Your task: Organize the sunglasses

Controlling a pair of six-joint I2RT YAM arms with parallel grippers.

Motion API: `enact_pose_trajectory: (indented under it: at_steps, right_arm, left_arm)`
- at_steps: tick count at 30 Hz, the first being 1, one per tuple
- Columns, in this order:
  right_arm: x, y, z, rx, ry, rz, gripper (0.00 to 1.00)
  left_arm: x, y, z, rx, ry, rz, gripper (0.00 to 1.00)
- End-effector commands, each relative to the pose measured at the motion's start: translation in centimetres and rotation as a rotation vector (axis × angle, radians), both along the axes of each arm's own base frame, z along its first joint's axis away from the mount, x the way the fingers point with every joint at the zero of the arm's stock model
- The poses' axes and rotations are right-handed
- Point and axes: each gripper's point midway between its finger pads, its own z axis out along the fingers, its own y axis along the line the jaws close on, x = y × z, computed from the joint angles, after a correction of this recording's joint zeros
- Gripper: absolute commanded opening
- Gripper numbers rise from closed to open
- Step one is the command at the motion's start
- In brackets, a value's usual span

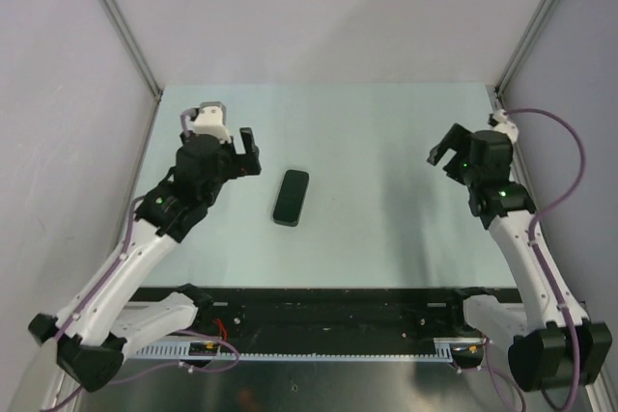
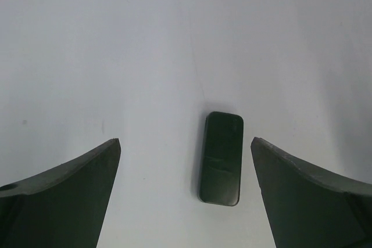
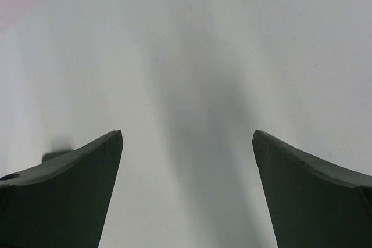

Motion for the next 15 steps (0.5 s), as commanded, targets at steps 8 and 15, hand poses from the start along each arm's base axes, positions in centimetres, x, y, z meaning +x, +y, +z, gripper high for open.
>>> enact_pose_trajectory:
  at_steps: [8,15]
  right_arm:
    - [-1.2,-4.4,6.9,-0.058,-0.192,-0.135,1.00]
    - [-0.2,-3.3,6.7,-0.013,-0.192,-0.097,1.00]
  left_arm:
    - [-1.7,4.7,5.6,0.094,-0.125,0.110,1.00]
    - [-1.4,3.9,4.7,0.101,-0.087,0.077,1.00]
